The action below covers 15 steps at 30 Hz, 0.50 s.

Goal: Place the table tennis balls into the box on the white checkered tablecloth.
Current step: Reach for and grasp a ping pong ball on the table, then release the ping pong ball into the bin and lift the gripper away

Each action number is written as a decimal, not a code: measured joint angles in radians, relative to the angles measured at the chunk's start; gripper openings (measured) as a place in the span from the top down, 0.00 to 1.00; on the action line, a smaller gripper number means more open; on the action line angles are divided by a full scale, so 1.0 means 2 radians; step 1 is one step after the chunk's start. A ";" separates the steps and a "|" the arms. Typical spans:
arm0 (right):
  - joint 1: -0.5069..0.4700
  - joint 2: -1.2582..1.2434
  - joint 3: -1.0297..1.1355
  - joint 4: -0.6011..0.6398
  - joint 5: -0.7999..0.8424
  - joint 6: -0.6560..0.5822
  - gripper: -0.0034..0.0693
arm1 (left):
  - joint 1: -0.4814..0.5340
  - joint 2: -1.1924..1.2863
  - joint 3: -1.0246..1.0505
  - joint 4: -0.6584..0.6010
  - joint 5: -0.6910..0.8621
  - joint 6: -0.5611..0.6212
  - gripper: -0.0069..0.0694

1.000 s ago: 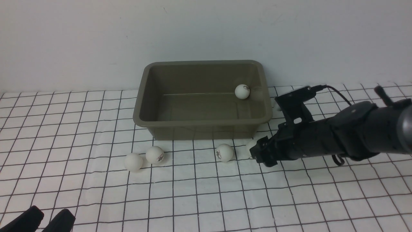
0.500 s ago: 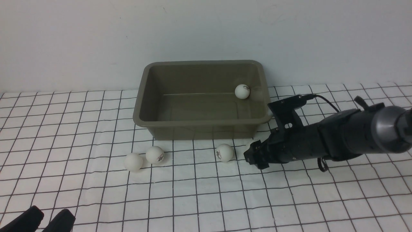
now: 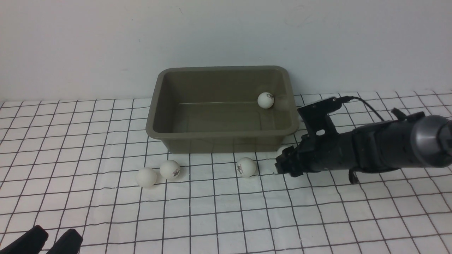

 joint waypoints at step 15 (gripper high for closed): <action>-0.054 -0.167 0.071 -0.015 0.017 -0.023 0.47 | 0.000 0.000 0.000 0.000 0.012 0.000 0.29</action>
